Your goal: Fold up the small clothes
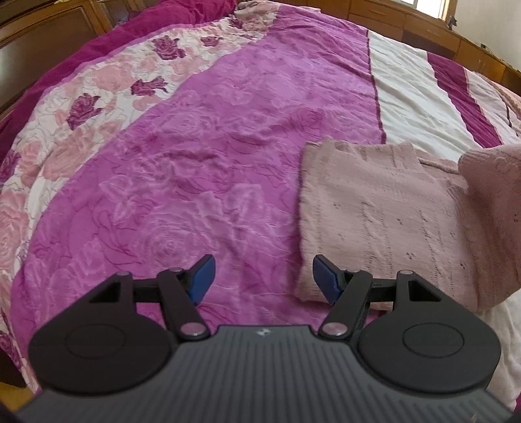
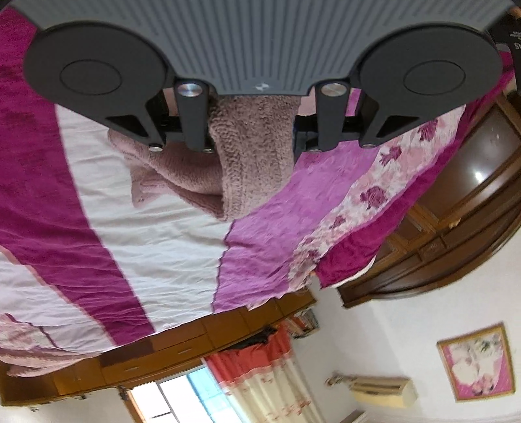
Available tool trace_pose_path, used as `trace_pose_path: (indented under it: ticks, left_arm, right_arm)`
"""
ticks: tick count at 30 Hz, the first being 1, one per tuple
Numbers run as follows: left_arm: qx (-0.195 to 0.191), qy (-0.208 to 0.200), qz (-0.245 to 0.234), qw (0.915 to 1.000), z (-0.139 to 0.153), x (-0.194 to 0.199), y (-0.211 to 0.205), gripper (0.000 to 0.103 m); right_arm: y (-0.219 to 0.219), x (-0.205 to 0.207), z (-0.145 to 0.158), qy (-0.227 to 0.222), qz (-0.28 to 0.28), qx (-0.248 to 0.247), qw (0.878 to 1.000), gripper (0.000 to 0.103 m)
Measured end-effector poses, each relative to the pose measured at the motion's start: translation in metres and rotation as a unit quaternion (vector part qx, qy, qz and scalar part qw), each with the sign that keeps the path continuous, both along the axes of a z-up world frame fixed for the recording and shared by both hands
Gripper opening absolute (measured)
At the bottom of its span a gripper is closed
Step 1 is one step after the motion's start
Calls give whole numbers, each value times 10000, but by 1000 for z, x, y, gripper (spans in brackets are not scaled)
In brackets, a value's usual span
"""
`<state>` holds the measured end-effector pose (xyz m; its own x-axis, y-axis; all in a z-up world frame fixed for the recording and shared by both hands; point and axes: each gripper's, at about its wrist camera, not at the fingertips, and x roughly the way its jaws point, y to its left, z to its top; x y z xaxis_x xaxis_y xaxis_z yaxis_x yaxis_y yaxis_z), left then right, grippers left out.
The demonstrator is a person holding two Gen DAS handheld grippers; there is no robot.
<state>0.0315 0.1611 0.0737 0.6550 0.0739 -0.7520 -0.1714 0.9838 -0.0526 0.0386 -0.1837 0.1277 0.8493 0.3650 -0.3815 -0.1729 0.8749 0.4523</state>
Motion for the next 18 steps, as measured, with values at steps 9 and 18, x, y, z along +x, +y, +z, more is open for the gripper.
trace_pose_path:
  ticks: [9,18]
  left_arm:
    - [-174,-114,242,9995,-1,-4,29,68]
    - [-195,-121,346,9991,-6,-10,49,68]
  right_arm:
    - [83,15,-4,281,646,-547,9960,32]
    - [151,30,-62,865,952,-884,9877,35]
